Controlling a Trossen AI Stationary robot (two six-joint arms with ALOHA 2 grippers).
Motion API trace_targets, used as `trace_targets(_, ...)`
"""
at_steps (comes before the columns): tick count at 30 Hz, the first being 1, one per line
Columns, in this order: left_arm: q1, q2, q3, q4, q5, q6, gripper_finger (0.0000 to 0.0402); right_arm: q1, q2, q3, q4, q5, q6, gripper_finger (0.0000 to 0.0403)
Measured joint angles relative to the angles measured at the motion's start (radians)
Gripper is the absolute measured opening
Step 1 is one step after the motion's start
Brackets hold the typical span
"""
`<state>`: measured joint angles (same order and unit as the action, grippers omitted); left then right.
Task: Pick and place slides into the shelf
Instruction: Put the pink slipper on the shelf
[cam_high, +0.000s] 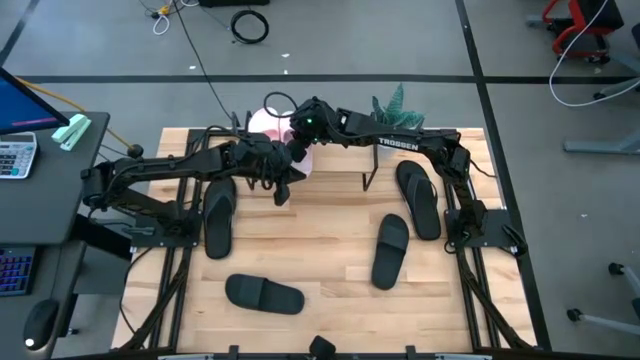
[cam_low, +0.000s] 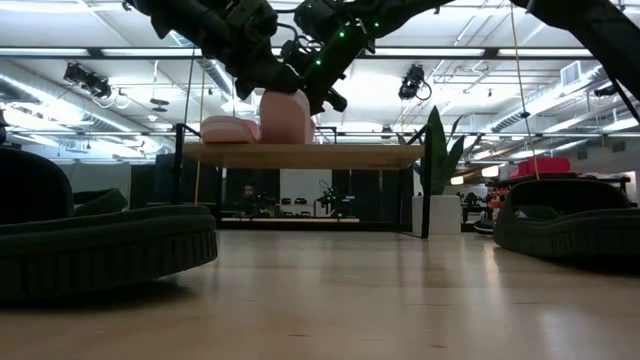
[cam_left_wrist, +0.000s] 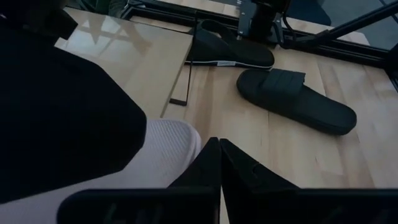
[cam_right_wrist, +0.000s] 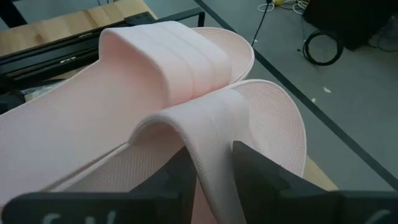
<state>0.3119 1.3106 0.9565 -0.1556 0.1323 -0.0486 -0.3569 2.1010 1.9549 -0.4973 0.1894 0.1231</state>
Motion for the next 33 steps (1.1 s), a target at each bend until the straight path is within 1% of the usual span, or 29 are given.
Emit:
trace_targets(4,0.000,0.000,0.000,0.000,-0.001,-0.013,0.0004,0.000,0.000,0.000,-0.001,0.000,-0.041,0.0115)
trace_targets(9,0.000,-0.001,0.000,-0.010,-0.003,-0.018,0.0004,0.002,0.000,0.000,-0.003,0.015,-0.101,0.0142)
trace_targets(13,0.000,-0.001,0.000,-0.030,-0.006,-0.012,0.0004,0.002,0.000,0.000,-0.004,0.061,-0.117,0.0167)
trace_targets(17,0.006,-0.001,0.000,-0.046,-0.009,-0.012,0.0008,0.002,0.000,0.000,-0.005,0.072,-0.105,0.0182)
trace_targets(25,0.013,-0.001,0.000,-0.046,-0.007,-0.010,0.0006,0.014,0.000,0.000,-0.021,0.090,-0.039,0.0182)
trace_targets(29,0.011,-0.001,0.000,-0.052,-0.006,-0.010,0.0003,0.016,0.000,0.000,-0.025,0.094,-0.039,0.0177)
trace_targets(33,0.012,-0.001,0.000,-0.052,-0.006,-0.011,0.0008,0.016,-0.007,0.000,-0.030,0.129,-0.061,0.0167)
